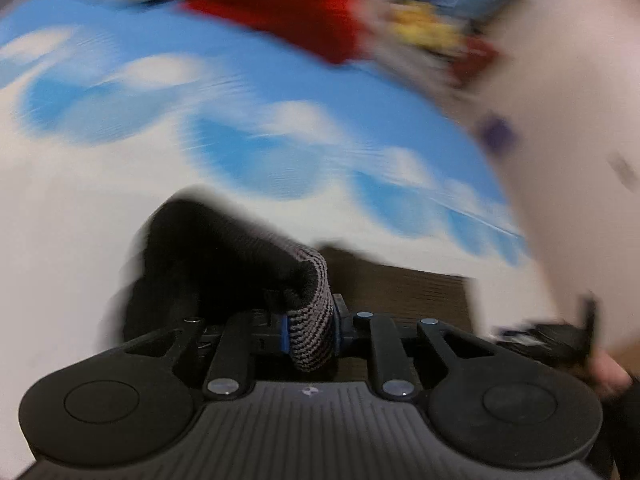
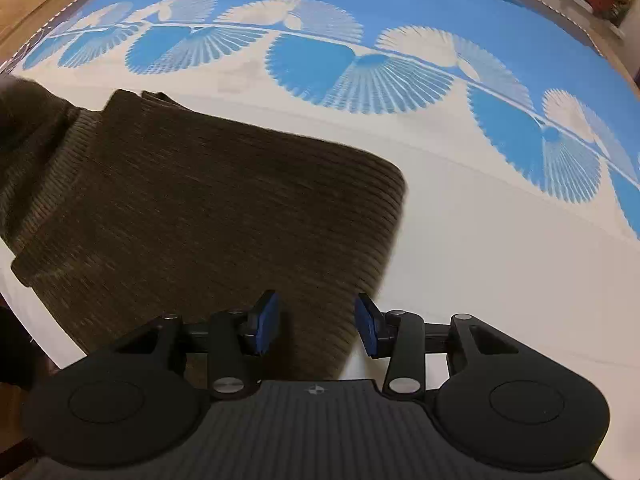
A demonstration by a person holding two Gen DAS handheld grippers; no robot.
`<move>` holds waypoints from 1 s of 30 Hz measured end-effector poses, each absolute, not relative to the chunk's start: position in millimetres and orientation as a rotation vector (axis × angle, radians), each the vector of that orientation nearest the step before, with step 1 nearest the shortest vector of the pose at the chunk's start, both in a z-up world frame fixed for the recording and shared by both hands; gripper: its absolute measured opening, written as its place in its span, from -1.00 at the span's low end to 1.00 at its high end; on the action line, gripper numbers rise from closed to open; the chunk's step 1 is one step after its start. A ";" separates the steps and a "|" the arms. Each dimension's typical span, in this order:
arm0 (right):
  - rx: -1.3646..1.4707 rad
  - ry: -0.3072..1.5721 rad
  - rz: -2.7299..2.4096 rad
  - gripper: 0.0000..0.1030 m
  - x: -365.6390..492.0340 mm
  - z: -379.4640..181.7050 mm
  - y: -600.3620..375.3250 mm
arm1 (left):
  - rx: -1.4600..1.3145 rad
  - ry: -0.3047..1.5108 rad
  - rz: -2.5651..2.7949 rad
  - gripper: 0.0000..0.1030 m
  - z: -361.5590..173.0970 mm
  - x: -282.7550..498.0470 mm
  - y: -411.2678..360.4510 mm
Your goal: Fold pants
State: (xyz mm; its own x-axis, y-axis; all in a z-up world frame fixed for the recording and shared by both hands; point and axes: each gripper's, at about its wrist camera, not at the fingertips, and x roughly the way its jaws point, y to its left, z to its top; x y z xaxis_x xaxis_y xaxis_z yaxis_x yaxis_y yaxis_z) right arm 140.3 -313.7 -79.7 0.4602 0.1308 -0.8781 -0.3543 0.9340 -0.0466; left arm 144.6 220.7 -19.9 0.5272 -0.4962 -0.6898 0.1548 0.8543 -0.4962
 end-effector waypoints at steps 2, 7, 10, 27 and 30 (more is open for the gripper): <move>-0.202 1.037 0.297 -0.15 138.4 -74.1 -320.4 | -0.331 0.936 -0.493 -0.61 -11.2 149.0 169.6; -0.130 1.023 0.252 -0.15 138.1 -69.2 -343.6 | -0.202 0.970 -0.579 -0.61 -15.7 171.0 64.3; -0.087 1.005 0.264 -0.15 135.7 -64.4 -350.1 | -0.191 0.994 -0.556 -0.60 -24.9 181.8 30.4; 0.273 0.855 -0.035 -0.15 162.4 -37.1 -394.4 | -0.003 0.939 -0.842 0.05 -4.7 148.5 -135.7; 0.348 0.869 -0.090 -0.15 162.1 -44.5 -408.9 | -0.061 0.903 -0.808 0.05 -1.7 157.3 -96.0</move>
